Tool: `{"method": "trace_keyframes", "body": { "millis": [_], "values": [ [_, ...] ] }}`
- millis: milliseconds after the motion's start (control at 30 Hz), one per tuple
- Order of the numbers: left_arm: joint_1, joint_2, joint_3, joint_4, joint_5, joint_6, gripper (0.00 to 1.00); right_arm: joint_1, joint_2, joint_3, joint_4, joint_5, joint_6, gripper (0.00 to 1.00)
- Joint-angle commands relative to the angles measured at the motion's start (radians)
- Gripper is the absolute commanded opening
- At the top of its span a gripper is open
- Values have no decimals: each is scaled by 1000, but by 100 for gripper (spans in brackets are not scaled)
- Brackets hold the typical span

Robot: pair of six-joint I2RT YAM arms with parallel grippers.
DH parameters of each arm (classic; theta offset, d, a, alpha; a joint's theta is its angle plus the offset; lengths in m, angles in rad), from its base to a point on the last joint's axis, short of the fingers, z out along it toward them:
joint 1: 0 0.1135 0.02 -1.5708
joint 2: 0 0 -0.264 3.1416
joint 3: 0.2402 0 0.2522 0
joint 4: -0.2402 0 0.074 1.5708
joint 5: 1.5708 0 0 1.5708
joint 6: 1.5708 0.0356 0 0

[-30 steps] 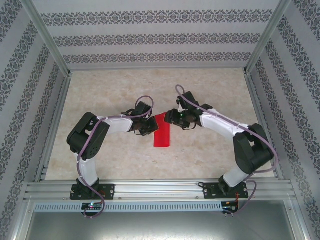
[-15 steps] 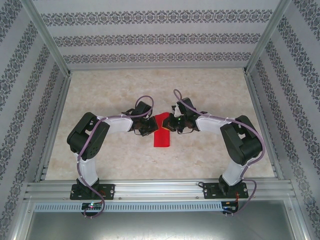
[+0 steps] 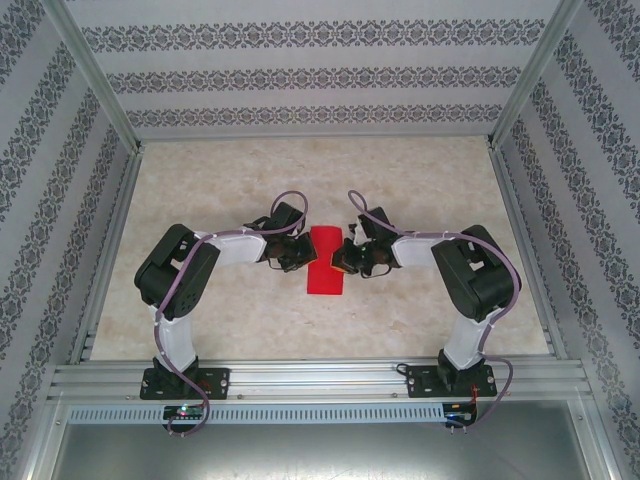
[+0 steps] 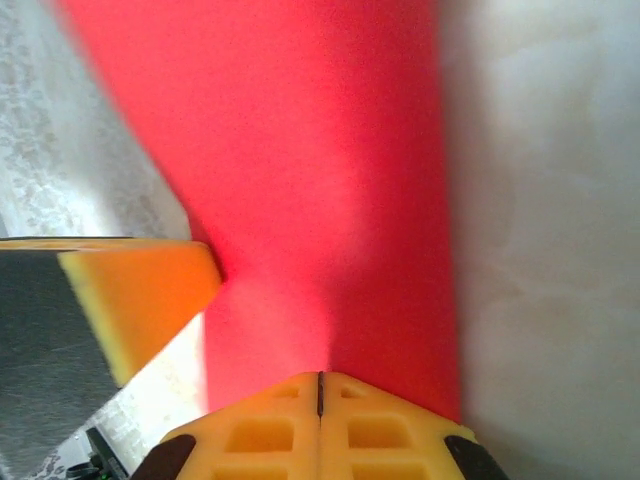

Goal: Fold a paper plane with a square sheet of paper (pick it up from the middle)

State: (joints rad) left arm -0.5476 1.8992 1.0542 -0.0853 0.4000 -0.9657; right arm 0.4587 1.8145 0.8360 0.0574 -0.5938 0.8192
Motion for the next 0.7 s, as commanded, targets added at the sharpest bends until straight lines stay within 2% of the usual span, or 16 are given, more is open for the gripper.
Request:
{"method": "trace_keyframes", "body": {
  "millis": [0,167,467,667],
  "values": [
    [7,41,-17,-72,-23,19,0,-15,40,-41,29,-10,-38,5],
    [7,34,-19,-79,-26,24,0,-27,49,-102,96,-20,-42,7],
    [7,34,-18,-80,-28,24,0,-22,-108,-100,150,-112,-38,8],
    [8,34,-21,-76,-25,22,0,-1,-86,-125,156,-115,-34,7]
  ]
}}
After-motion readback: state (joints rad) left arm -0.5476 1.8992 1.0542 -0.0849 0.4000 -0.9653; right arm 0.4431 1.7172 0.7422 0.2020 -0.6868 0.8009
